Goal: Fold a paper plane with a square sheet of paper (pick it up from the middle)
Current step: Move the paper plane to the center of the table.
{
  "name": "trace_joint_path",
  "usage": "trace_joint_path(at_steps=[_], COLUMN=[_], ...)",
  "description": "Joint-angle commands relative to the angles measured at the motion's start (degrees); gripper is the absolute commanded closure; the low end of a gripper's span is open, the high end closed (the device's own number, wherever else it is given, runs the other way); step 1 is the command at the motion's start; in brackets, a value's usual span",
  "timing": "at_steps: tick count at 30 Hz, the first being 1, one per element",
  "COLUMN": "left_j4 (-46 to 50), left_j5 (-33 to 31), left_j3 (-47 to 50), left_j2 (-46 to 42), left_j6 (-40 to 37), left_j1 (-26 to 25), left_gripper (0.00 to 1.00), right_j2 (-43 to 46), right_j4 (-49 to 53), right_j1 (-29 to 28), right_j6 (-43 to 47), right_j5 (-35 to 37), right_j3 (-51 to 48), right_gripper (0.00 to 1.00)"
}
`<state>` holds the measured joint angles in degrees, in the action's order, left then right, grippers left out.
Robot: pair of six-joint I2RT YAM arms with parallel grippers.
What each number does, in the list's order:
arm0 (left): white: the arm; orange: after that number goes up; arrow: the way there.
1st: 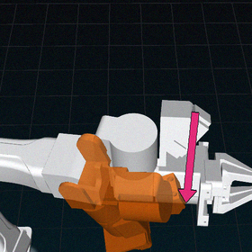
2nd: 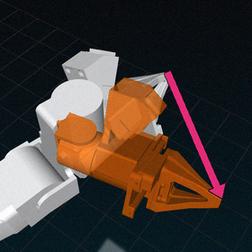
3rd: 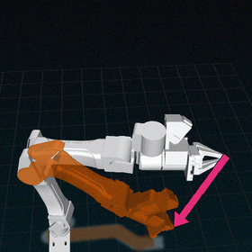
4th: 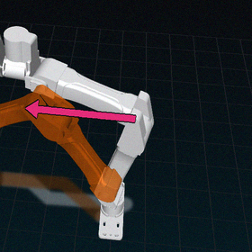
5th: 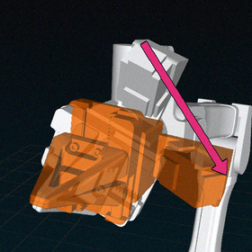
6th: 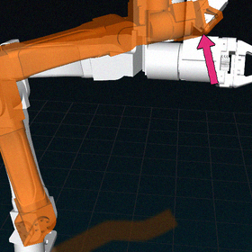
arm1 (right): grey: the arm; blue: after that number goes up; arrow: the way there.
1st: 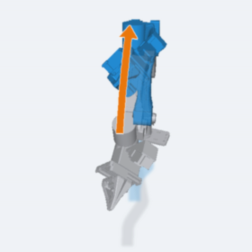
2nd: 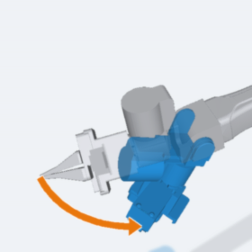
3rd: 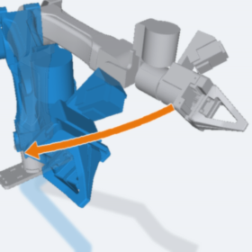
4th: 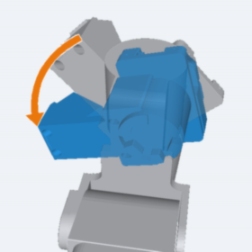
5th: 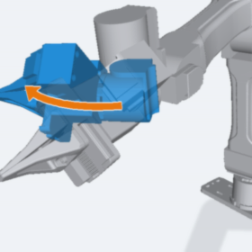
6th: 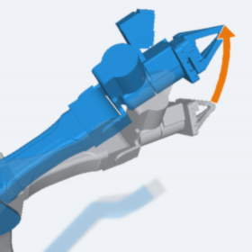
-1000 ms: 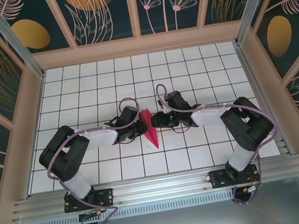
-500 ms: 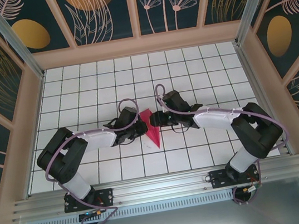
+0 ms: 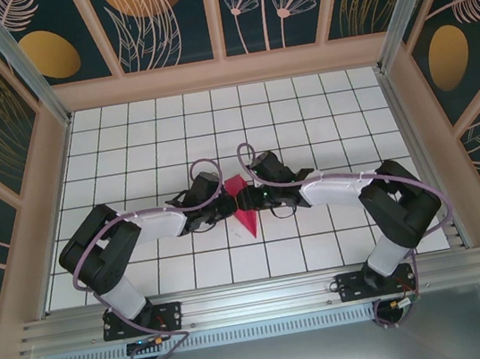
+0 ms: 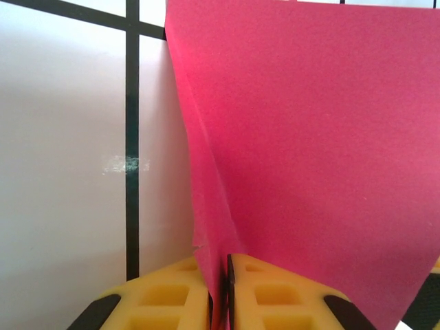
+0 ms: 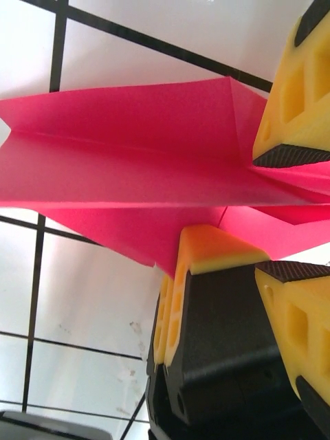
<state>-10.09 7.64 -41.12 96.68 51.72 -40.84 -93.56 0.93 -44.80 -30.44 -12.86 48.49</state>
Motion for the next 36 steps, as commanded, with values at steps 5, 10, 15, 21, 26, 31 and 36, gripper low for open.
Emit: trace_joint_path(at_steps=[5,10,15,21,26,31,36], left_j4=[-0.65,-0.58,-0.90,-0.89,-1.44,-2.75,-2.66], left_j5=[0.48,0.20,-0.16,-0.53,-1.23,-3.16,-5.75], left_j3=[0.60,0.77,1.13,1.21,1.72,3.11,4.19], left_j2=[-1.32,-1.50,-1.66,-1.84,-2.52,-5.10,-7.89], left_j6=[-0.09,-0.03,0.26,0.57,1.42,2.46,3.18], left_j1=[-0.13,-0.14,-0.18,-0.15,-0.19,-0.17,-0.19], left_gripper=[0.84,0.84,0.84,0.84,0.81,0.77,0.72], right_j2=[-2.17,-3.82,-5.65,-6.78,-7.19,-7.90,-8.42], right_j4=[1.42,1.60,2.53,5.13,5.61,6.62,9.68], right_j1=[-0.81,-1.76,-2.90,-4.27,-5.21,-5.74,-6.27], right_j6=[-0.22,-0.17,-0.06,-0.23,-1.76,-2.52,-1.84], right_j5=[0.61,0.64,1.84,5.09,7.40,9.16,11.28], right_j3=[1.35,1.89,3.11,4.78,5.21,6.13,8.44], right_gripper=[0.56,0.58,0.59,0.59,0.65,0.75,0.88])
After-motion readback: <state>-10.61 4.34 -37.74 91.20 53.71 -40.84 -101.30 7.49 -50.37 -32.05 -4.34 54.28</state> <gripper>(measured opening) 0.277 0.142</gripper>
